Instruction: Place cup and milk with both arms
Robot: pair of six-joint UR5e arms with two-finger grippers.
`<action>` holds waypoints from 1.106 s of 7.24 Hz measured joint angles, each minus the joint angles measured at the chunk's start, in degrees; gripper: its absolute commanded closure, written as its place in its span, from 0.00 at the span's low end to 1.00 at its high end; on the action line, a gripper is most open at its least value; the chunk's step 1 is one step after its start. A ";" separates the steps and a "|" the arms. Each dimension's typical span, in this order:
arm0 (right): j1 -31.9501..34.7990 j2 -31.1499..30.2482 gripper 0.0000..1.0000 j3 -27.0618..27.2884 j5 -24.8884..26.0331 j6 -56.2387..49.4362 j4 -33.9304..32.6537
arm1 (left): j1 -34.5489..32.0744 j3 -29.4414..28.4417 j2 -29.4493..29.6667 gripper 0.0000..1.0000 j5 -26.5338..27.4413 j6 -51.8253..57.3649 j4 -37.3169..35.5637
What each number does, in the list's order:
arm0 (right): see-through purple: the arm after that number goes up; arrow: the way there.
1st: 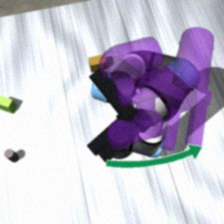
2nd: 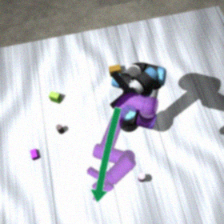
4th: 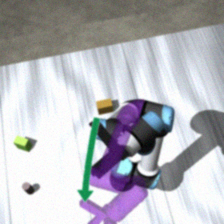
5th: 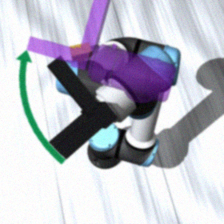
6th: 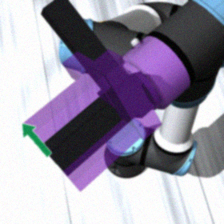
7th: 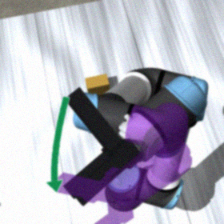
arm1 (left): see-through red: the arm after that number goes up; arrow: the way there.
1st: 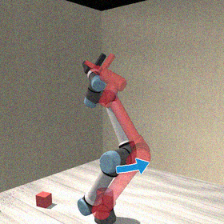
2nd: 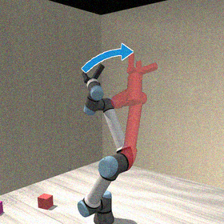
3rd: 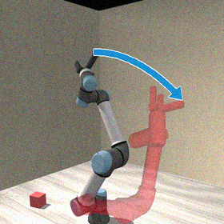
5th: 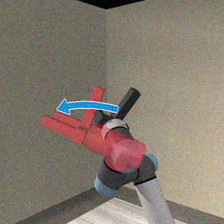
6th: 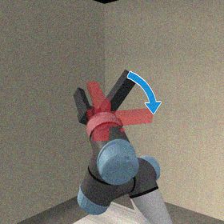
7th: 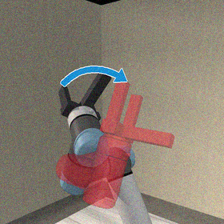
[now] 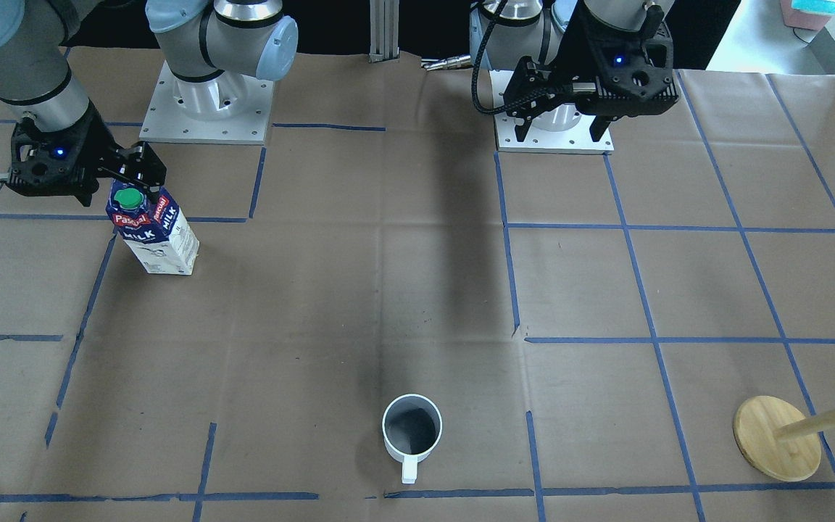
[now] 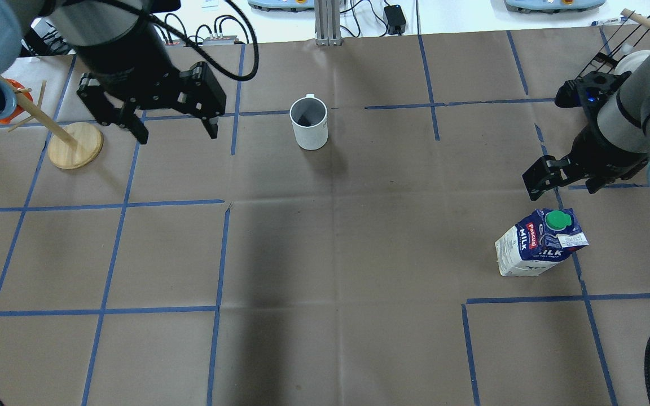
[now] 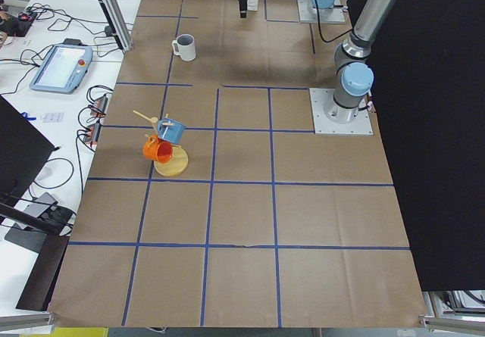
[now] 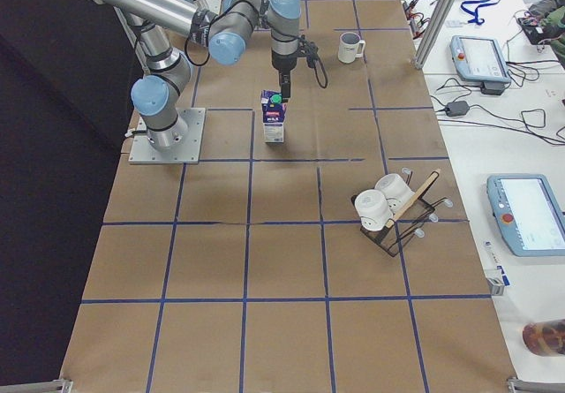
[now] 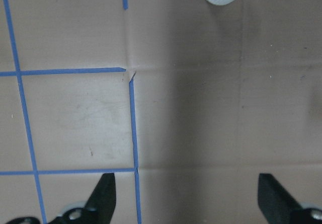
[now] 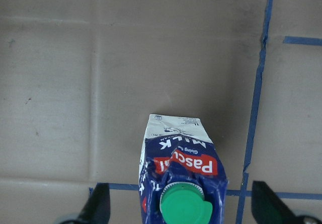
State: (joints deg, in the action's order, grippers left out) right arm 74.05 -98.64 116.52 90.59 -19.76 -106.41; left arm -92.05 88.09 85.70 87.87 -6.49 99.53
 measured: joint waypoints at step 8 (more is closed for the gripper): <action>-4.05 -0.10 0.28 7.37 -0.27 0.30 -4.89 | 2.25 3.31 -1.16 0.00 -0.32 0.01 -5.87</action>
State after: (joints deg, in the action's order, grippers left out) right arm 70.00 -98.74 123.89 90.31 -19.46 -111.29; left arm -89.80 91.40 84.54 87.55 -6.49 93.67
